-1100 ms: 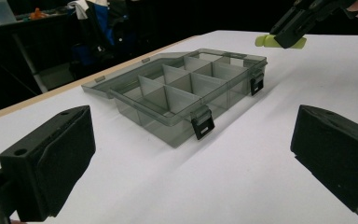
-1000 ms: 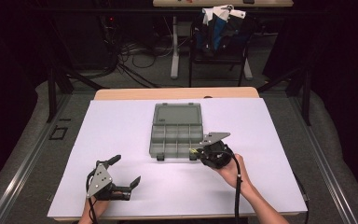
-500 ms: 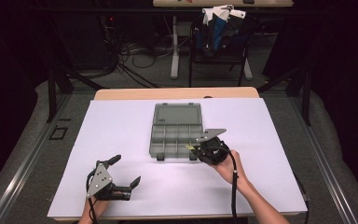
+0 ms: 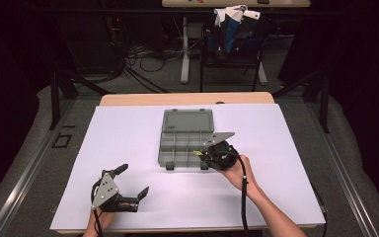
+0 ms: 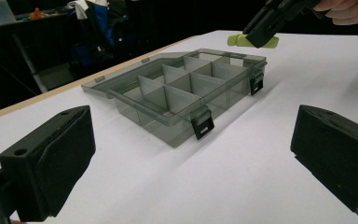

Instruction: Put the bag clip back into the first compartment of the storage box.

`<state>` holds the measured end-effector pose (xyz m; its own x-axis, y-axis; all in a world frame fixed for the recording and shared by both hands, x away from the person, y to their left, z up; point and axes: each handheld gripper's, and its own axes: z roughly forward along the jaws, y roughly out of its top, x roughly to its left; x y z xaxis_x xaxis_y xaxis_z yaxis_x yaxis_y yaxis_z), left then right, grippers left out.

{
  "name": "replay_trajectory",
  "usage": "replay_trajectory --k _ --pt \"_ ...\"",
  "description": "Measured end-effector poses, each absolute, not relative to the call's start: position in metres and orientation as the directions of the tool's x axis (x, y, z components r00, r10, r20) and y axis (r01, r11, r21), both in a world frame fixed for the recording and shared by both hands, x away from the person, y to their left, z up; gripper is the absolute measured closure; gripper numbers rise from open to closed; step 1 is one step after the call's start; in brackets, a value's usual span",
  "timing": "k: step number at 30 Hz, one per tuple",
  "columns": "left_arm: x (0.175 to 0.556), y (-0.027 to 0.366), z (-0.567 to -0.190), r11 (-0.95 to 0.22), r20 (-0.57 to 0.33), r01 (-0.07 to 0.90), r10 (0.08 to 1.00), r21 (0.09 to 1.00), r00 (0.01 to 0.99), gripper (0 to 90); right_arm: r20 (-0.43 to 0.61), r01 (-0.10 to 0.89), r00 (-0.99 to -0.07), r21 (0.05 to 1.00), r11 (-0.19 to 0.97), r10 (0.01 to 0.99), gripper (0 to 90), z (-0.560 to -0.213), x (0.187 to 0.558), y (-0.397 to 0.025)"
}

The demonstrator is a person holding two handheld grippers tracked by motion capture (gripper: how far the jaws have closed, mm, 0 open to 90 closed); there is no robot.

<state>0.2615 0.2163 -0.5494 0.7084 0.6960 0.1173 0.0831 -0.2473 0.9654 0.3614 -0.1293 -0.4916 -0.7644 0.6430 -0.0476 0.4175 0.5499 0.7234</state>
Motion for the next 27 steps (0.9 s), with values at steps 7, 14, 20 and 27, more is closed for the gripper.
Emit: replay_trajectory --k 7,14,20,27 --pt "0.261 0.217 -0.549 -0.248 0.118 0.082 0.696 0.965 0.708 0.0 -0.048 0.414 -0.768 0.723 0.553 0.639 80.3 -0.491 0.366 -0.124" --pt "0.261 0.217 -0.549 -0.247 0.119 0.082 0.697 0.966 0.707 0.0 -0.051 0.413 -0.77 0.72 0.558 0.636 80.4 -0.492 0.37 -0.119" --pt "0.261 0.216 -0.549 -0.246 0.118 0.082 0.697 0.966 0.708 0.0 -0.046 0.415 -0.768 0.723 0.552 0.638 80.3 -0.49 0.374 -0.116" --pt "0.262 0.216 -0.549 -0.246 0.117 0.082 0.696 0.966 0.708 0.0 -0.048 0.411 -0.771 0.725 0.553 0.635 80.4 -0.487 0.379 -0.11"
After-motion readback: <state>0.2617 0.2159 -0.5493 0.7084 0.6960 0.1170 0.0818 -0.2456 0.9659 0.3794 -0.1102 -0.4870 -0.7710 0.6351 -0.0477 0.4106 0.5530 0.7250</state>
